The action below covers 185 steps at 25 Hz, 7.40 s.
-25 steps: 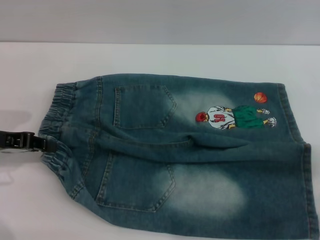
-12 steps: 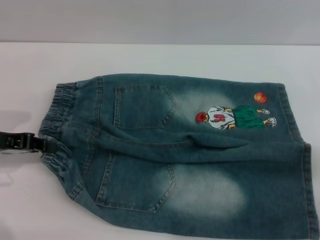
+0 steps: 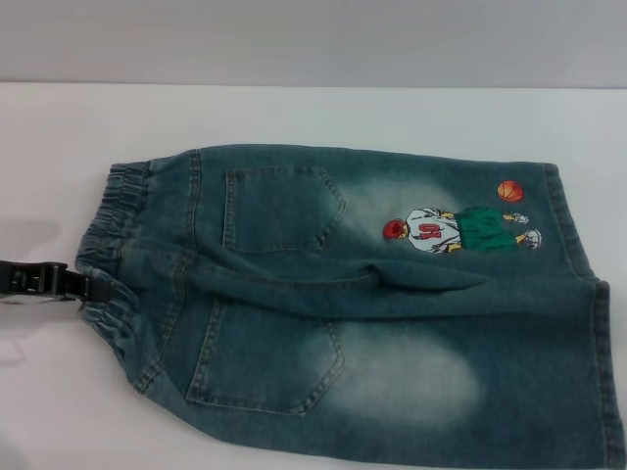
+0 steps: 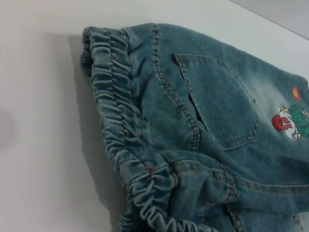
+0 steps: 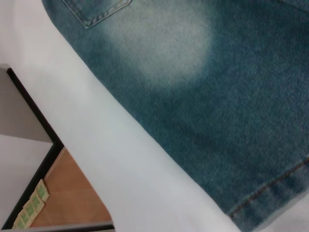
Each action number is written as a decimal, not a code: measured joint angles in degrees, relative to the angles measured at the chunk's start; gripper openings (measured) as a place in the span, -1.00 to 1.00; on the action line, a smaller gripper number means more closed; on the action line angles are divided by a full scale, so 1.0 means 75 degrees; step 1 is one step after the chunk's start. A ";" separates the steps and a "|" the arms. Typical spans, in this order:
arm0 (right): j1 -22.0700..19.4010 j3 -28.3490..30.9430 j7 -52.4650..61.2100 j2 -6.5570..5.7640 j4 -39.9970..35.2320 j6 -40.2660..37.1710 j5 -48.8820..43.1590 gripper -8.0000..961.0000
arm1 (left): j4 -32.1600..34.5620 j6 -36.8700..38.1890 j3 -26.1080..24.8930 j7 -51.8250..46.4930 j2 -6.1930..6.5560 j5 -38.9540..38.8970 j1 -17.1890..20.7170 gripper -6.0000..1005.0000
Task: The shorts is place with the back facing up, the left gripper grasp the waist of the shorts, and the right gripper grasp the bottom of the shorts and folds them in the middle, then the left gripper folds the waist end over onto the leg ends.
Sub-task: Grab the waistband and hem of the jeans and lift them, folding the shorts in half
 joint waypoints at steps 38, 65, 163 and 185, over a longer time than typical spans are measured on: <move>0.0805 -0.0002 -0.0146 0.0368 0.0066 0.0148 0.0095 0.24 | -0.0015 -0.0186 0.0000 0.0014 0.0036 0.0000 -0.0083 -0.91; 0.0659 -0.0176 -0.0392 0.0451 0.0031 0.0241 0.0053 -0.97 | -0.0011 -0.0232 -0.0034 0.0013 0.0012 0.0001 -0.0101 -0.91; 0.0436 0.2251 -0.3047 0.0395 0.2065 0.5680 0.5085 -0.85 | -0.0035 -0.3803 -0.1263 0.0421 -0.1006 -0.2181 -0.0674 -0.87; 0.0685 0.1756 -0.3016 0.0554 0.2246 0.6942 0.5085 -0.21 | 0.0027 -0.4172 -0.0077 0.0887 -0.1042 -0.2164 -0.0772 -0.38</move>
